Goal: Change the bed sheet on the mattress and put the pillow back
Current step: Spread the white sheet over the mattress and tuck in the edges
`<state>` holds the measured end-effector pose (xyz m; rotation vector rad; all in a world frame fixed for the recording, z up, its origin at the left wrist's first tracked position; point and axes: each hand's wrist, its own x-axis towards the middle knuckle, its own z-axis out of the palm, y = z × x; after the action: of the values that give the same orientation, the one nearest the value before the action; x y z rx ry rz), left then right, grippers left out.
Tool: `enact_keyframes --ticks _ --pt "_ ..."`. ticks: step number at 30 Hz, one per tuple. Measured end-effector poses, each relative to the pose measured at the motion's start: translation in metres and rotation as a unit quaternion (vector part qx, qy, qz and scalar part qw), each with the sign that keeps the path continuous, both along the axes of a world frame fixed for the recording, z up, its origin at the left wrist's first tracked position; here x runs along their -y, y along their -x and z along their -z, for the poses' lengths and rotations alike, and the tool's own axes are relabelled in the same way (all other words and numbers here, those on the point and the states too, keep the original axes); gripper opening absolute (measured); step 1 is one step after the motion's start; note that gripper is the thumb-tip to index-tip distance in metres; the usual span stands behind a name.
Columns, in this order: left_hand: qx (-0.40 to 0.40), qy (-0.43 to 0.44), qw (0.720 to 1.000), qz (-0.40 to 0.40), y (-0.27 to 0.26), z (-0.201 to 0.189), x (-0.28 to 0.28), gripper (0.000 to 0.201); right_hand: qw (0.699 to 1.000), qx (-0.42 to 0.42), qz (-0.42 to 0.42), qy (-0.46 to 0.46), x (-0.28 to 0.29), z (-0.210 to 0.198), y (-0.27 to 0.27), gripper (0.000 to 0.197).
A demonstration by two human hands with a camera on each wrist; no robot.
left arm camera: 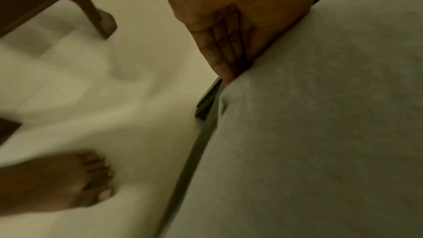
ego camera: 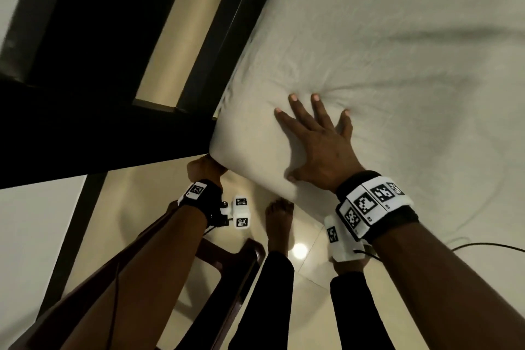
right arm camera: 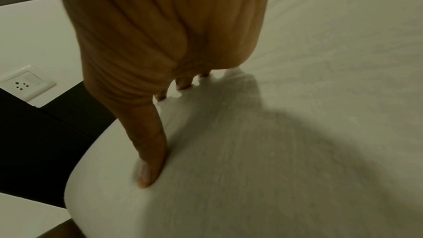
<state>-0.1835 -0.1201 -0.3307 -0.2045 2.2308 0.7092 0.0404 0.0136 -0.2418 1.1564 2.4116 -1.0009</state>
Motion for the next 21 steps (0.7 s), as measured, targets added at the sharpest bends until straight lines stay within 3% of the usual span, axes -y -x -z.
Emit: enact_keyframes --ticks 1,2,4,6,7,8,9,10,12,15,17,21 --pt "-0.064 0.109 0.978 0.164 -0.002 0.0 -0.002 0.038 1.0 0.002 0.0 -0.001 0.0 0.0 -0.001 0.13" --pt "-0.089 0.141 0.953 0.252 0.0 -0.002 -0.001 0.045 1.0 0.001 -0.002 0.0 0.0 0.0 0.0 0.129" --pt "-0.059 0.134 0.945 0.294 0.003 0.003 0.001 0.059 1.0 0.0 -0.005 0.0 0.0 0.001 0.0 0.129" --pt "-0.029 0.14 0.948 0.284 0.003 0.015 0.009 0.072 1.0 -0.007 -0.006 -0.003 0.001 0.002 -0.001 0.13" --pt "0.003 0.087 0.973 0.212 0.001 0.017 0.011 0.072 1.0 -0.012 -0.007 -0.006 0.001 0.002 -0.002 0.13" --pt "0.082 0.002 0.996 0.016 -0.007 0.011 0.008 0.067 1.0 -0.014 -0.009 -0.012 0.002 0.001 -0.005 0.13" --pt "0.165 -0.071 0.976 -0.126 -0.016 0.004 0.004 0.058 1.0 -0.014 -0.007 -0.021 0.004 -0.001 -0.01 0.129" --pt "0.195 -0.134 0.954 -0.185 -0.027 -0.003 0.008 0.05 0.999 -0.015 -0.002 -0.029 0.006 -0.004 -0.014 0.126" --pt "0.226 -0.158 0.938 -0.208 -0.051 -0.016 0.013 0.042 0.999 -0.015 0.037 -0.036 0.016 -0.015 -0.029 0.112" --pt "0.298 -0.142 0.918 -0.221 -0.084 -0.028 0.016 0.043 0.981 -0.021 0.189 -0.046 0.041 -0.03 -0.068 0.091" --pt "0.318 -0.128 0.913 -0.222 -0.106 -0.036 0.014 0.044 0.958 -0.028 0.28 -0.053 0.07 -0.034 -0.105 0.086" --pt "0.329 -0.107 0.912 -0.221 -0.158 -0.044 0.013 0.044 0.932 -0.028 0.352 -0.076 0.131 -0.027 -0.172 0.084"
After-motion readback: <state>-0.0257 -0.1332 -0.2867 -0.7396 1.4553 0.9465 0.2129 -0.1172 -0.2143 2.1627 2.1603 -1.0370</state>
